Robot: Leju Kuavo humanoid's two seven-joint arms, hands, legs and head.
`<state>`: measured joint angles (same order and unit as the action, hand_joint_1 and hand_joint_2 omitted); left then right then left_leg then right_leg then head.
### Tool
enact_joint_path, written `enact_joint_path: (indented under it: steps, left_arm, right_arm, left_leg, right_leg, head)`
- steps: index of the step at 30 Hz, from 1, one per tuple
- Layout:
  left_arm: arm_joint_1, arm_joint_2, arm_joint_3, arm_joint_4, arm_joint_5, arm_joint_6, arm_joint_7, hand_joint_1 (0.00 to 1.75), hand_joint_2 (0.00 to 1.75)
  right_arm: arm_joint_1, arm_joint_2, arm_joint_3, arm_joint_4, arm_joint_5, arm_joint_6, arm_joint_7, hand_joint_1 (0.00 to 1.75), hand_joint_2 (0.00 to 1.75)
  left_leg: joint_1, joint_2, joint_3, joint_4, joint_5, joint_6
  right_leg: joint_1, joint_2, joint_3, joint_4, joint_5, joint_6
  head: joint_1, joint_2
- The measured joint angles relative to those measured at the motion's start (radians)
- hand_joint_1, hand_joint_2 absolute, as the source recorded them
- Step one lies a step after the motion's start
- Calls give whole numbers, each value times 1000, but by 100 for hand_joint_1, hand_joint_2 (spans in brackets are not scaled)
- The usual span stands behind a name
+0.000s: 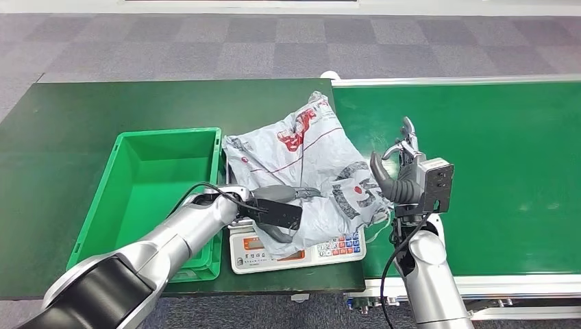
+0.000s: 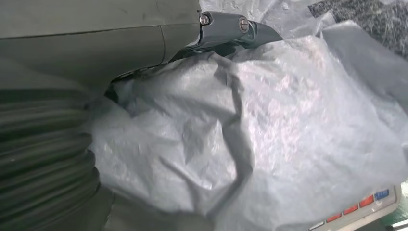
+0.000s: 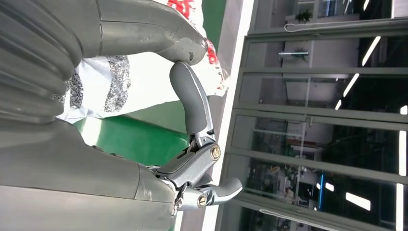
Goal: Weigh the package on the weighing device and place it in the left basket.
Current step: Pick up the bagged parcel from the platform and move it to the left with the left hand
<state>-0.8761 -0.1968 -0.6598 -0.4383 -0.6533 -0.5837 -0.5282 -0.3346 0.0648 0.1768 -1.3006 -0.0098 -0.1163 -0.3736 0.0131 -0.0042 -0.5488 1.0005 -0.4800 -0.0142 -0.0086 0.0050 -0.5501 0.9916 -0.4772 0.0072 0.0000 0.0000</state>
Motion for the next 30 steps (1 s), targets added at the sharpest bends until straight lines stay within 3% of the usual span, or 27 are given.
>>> enact_joint_path:
  steps: [9, 14, 23, 30]
  left_arm:
    - [1, -5, -37, -8, 9, 197, -27, 175, 175]
    - [1, 20, -39, -159, 42, 199, -21, 175, 175]
    - [25, 119, -56, -553, 71, 225, 57, 175, 175]
    - [75, 232, -72, -679, -145, 432, 144, 175, 175]
  right_arm:
    - [15, -2, 6, -20, -2, 14, -5, 0, 175]
    - [33, -8, 6, -31, -6, 32, -11, 0, 175]
    - [78, -23, 6, -60, -12, 46, -26, 0, 175]
    - [157, -35, -5, -124, -4, 42, -43, 0, 175]
  left_leg:
    - [0, -1, 0, 0, 1, 0]
    - [0, -1, -1, 0, 2, 0]
    - [0, -1, -2, 0, 2, 0]
    - [0, 0, -2, -1, 2, 0]
  right_leg:
    - [0, -1, 0, 0, 1, 0]
    - [0, -1, -1, 0, 1, 0]
    - [0, 0, -2, 0, 1, 0]
    - [0, 0, -3, 1, 1, 0]
  head:
    - [0, 0]
    - [0, 0]
    - [0, 0]
    - [0, 0]
